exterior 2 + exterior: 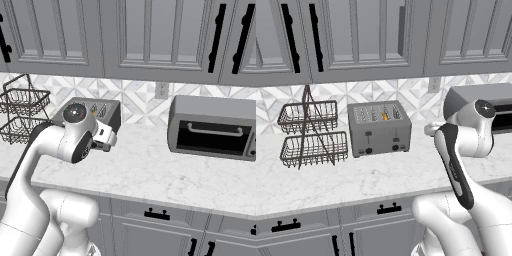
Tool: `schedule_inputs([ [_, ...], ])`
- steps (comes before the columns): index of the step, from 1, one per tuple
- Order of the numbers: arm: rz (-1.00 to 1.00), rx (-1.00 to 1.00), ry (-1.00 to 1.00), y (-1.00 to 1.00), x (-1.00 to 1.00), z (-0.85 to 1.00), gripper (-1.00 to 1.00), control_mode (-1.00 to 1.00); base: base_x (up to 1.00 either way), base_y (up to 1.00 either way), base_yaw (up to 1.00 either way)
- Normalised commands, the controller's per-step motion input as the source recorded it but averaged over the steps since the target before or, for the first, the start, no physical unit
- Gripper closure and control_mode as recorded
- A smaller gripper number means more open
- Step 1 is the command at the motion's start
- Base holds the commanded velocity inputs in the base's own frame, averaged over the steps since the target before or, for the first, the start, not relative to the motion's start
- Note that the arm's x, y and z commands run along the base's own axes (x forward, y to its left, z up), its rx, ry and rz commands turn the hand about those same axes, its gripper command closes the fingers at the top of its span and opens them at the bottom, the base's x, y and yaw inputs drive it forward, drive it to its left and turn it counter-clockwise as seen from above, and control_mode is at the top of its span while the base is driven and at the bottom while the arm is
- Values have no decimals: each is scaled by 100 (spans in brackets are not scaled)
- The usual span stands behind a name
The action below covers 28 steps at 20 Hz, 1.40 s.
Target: Start the toaster. Once the lever pops up, take the bread to the plate on the dining counter.
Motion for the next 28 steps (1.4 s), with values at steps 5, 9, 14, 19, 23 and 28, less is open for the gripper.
schedule_inputs([
  [5, 0, 0, 0, 0, 0, 0, -100, -100, 0, 0, 0],
  [9, 0, 0, 0, 0, 0, 0, -100, -100, 0, 0, 0],
  [14, 0, 0, 0, 0, 0, 0, -100, -100, 0, 0, 0],
  [19, 0, 0, 0, 0, 0, 0, -100, -100, 0, 0, 0],
  [23, 0, 0, 0, 0, 0, 0, -100, -100, 0, 0, 0],
  [28, 0, 0, 0, 0, 0, 0, -100, -100, 0, 0, 0],
])
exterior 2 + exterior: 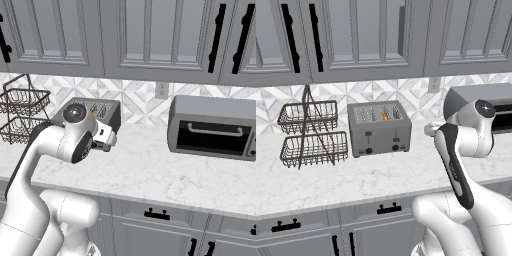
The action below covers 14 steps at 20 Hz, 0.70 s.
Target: Start the toaster. Once the lever pops up, take the bread to the plate on the dining counter.
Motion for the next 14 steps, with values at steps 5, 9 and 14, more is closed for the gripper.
schedule_inputs([
  [5, 0, 0, 0, 0, 0, 0, -100, -100, 0, 0, 0],
  [9, 0, 0, 0, 0, 0, 0, -100, -100, 0, 0, 0],
  [14, 0, 0, 0, 0, 0, 0, -100, -100, 0, 0, 0],
])
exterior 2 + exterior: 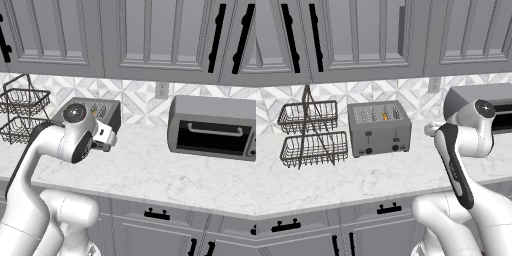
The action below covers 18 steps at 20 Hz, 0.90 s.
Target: Start the toaster. Once the lever pops up, take the bread to the plate on the dining counter.
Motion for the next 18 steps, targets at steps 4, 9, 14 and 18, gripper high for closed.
schedule_inputs([
  [4, 0, 0, 0, 0, 0, 0, -100, -100, 0, 0, 0],
  [9, 0, 0, 0, 0, 0, 0, -100, -100, 0, 0, 0],
  [14, 0, 0, 0, 0, 0, 0, -100, -100, 0, 0, 0],
  [18, 0, 0, 0, 0, 0, 0, -100, -100, 0, 0, 0],
])
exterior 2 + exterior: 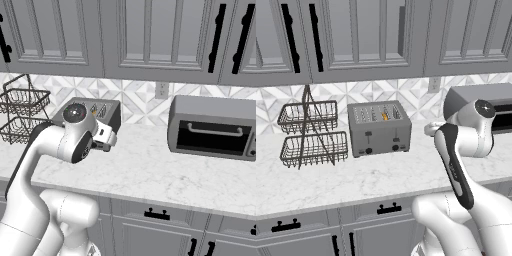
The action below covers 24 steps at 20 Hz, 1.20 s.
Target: Start the toaster. Once the lever pops up, take the bread to the plate on the dining counter.
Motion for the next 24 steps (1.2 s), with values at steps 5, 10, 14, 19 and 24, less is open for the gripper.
schedule_inputs([
  [5, 0, 0, 0, 0, 0, 0, -100, -100, 0, 0, 0],
  [10, 0, 0, 0, 0, 0, 0, -100, -100, 0, 0, 0],
  [14, 0, 0, 0, 0, 0, 0, -100, -100, 0, 0, 0],
  [19, 0, 0, 0, 0, 0, 0, -100, -100, 0, 0, 0],
  [24, 0, 0, 0, 0, 0, 0, -100, -100, 0, 0, 0],
])
